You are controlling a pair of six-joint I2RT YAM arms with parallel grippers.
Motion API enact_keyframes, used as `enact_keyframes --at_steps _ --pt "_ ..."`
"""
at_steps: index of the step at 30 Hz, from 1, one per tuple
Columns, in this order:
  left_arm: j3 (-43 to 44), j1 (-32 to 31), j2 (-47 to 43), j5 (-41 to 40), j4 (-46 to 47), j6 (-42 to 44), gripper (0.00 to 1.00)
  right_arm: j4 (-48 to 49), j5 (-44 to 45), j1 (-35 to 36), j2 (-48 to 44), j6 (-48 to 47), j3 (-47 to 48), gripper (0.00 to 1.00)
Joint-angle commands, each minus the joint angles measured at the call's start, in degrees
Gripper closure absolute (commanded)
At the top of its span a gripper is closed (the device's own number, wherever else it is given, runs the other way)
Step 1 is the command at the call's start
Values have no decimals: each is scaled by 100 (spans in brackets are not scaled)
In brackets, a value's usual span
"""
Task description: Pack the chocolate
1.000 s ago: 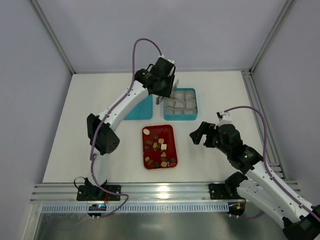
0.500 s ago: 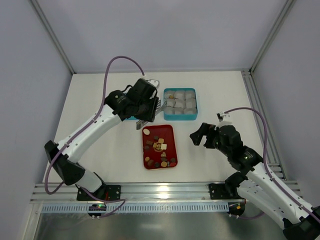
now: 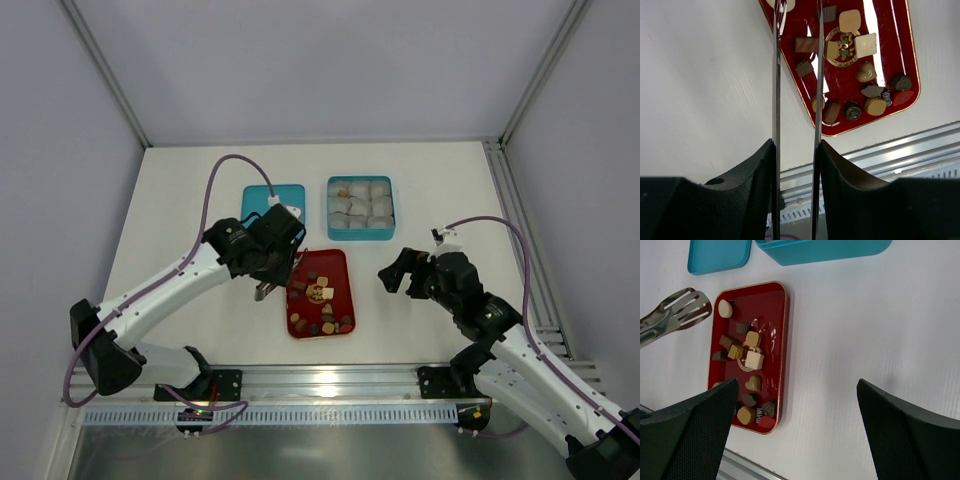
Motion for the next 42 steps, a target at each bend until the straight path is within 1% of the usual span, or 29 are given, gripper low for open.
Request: enact_keyframes --at_steps 1,12,42 --pt "-215 -27 -261 -211 248 -283 60 232 -54 23 12 86 -41 0" --pt "-383 -36 37 -536 495 -248 60 223 -62 23 3 59 -50 0" --pt "-559 -36 380 -669 671 -178 59 205 -63 23 -85 77 -120 0"
